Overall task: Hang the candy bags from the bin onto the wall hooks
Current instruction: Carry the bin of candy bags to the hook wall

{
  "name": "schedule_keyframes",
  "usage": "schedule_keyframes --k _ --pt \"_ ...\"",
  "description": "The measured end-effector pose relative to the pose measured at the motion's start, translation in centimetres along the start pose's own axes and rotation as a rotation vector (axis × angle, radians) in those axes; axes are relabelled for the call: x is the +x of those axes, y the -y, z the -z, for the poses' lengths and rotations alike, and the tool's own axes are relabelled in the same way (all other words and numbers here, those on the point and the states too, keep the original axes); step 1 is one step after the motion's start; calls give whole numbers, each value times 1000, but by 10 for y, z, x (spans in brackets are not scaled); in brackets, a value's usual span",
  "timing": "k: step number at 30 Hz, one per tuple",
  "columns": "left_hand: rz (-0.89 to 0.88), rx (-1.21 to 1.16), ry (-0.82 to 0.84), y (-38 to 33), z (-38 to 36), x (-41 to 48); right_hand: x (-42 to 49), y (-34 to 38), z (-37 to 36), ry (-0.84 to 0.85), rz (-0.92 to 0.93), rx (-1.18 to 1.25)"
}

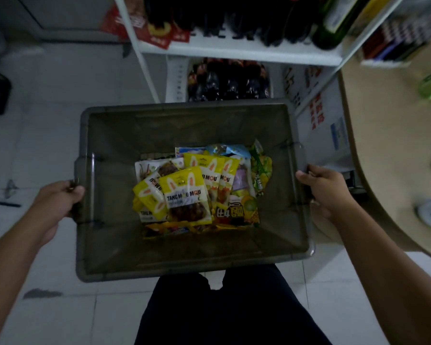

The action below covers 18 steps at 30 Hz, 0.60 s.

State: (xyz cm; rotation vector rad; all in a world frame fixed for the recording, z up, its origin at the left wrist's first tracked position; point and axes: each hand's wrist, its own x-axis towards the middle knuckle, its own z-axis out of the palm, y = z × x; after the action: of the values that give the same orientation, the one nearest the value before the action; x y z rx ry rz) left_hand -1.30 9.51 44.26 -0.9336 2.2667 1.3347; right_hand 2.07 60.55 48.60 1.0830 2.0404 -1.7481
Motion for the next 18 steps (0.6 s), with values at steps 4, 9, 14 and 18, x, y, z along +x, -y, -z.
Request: schedule_keyframes --k 4,9,14,18 --pt "64 -54 -71 6 16 -35 6 26 -6 48 55 -20" --pt "184 -166 -222 34 37 -107 19 54 -21 251 119 -135" --pt "285 -289 -408 67 41 -193 11 82 -58 469 179 -278" --pt "373 -362 -514 108 53 -255 -11 93 -102 598 189 -383"
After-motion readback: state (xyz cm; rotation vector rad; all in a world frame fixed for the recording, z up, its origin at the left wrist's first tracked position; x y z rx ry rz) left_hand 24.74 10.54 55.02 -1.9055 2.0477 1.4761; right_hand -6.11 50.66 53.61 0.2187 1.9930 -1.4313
